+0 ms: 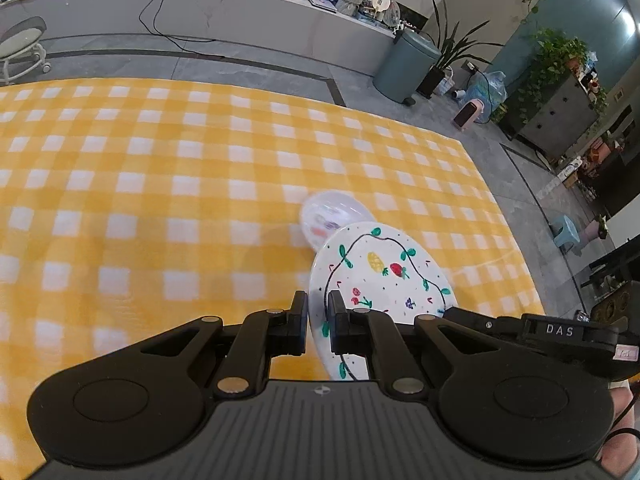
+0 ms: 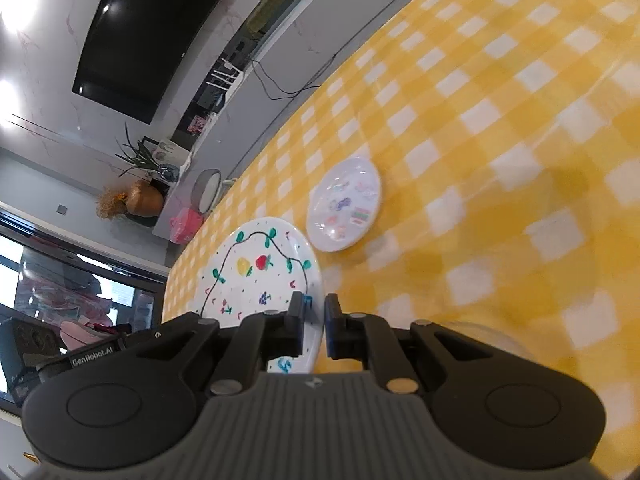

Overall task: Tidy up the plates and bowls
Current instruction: 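Lift the 'Fruity' plate with both grippers and carry it over the glass plate, then lower the 'Fruity' plate onto the glass plate with both grippers, then open both grippers and raise them off the 'Fruity' plate, then reach both grippers to the small white sticker plate's rim, then close both grippers on the sticker plate's rim, then lift the sticker plate with both grippers and carry it over the 'Fruity' plate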

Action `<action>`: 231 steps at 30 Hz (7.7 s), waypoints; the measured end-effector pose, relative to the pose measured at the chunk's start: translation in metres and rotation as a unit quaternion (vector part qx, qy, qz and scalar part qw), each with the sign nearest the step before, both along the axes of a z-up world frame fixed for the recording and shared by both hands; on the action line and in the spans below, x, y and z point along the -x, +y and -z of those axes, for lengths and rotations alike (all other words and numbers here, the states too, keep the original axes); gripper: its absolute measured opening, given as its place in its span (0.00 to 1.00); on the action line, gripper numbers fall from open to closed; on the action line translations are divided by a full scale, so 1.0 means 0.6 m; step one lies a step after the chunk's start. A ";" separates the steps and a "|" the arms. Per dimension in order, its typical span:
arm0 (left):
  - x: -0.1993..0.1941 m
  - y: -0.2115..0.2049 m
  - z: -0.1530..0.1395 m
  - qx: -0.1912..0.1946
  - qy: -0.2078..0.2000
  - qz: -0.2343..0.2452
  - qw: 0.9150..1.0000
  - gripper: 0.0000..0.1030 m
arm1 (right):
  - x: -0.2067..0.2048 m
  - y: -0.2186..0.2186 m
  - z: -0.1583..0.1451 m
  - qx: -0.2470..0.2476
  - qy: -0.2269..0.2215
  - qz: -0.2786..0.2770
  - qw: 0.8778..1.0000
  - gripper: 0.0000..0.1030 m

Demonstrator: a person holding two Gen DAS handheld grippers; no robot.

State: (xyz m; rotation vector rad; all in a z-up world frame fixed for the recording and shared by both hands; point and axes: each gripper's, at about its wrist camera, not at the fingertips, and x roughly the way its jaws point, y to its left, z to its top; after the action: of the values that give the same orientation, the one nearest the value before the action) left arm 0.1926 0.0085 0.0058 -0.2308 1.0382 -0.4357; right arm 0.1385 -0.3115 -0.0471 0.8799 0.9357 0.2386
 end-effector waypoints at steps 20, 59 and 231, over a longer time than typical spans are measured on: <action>0.128 -0.109 0.067 -0.002 0.031 -0.082 0.996 0.11 | 0.070 -0.079 -0.020 0.129 0.060 -0.042 0.989 0.12; 0.174 -0.144 0.096 -0.074 -0.001 -0.062 0.995 0.01 | 0.041 0.028 0.005 0.280 0.101 -0.131 0.946 0.12; 0.168 -0.145 0.073 -0.003 0.032 -0.099 0.995 0.04 | 0.128 0.054 -0.035 0.212 0.037 0.001 0.977 0.02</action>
State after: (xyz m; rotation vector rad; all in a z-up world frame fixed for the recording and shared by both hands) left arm 0.0919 -0.0784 -0.0381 -0.3404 1.0678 -0.2478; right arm 0.0614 -0.2793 -0.0259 0.4971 1.0080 0.0009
